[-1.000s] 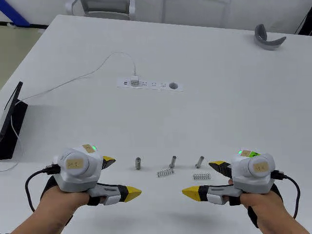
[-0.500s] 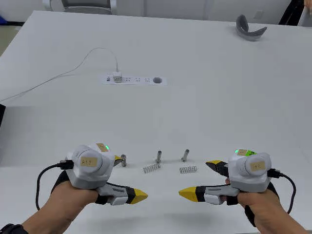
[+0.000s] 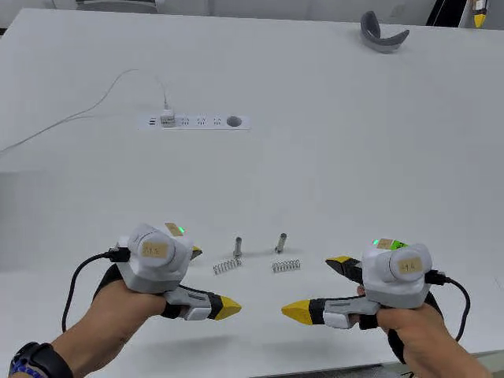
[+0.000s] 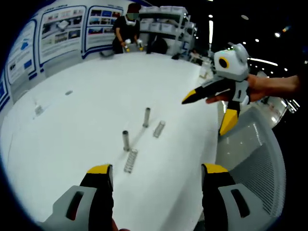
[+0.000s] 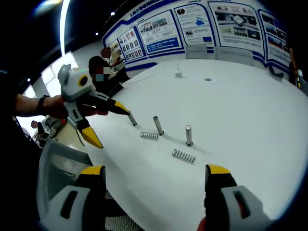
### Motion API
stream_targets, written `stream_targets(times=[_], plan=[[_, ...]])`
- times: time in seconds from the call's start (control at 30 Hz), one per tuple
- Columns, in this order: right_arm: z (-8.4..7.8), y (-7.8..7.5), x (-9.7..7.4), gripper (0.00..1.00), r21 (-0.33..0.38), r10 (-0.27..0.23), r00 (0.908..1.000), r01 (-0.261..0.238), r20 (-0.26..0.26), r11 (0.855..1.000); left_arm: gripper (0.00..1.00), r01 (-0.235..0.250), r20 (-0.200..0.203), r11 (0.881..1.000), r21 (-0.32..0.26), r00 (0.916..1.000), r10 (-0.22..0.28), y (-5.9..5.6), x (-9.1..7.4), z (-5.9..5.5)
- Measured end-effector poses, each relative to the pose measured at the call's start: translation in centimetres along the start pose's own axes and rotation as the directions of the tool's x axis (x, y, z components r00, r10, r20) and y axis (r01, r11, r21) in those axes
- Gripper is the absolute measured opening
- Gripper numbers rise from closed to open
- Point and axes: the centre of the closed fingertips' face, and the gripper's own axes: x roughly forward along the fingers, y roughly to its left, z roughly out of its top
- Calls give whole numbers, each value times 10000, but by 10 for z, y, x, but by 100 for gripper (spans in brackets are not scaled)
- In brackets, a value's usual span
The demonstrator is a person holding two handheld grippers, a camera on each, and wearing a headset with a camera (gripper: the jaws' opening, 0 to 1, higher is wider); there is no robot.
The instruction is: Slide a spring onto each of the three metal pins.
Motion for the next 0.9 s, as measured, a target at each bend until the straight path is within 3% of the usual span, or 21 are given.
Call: stream_targets(times=[0.33,0.9], plan=[[-8,1,-4,87,122,67,10000,-67,-33,9999,72,-51,-473,10000,-84,9989,47,6,24,-12],[-14,1,-8,86,253,181,9998,-179,-86,9995,58,-471,-827,9983,-337,9956,442,20,50,-22]])
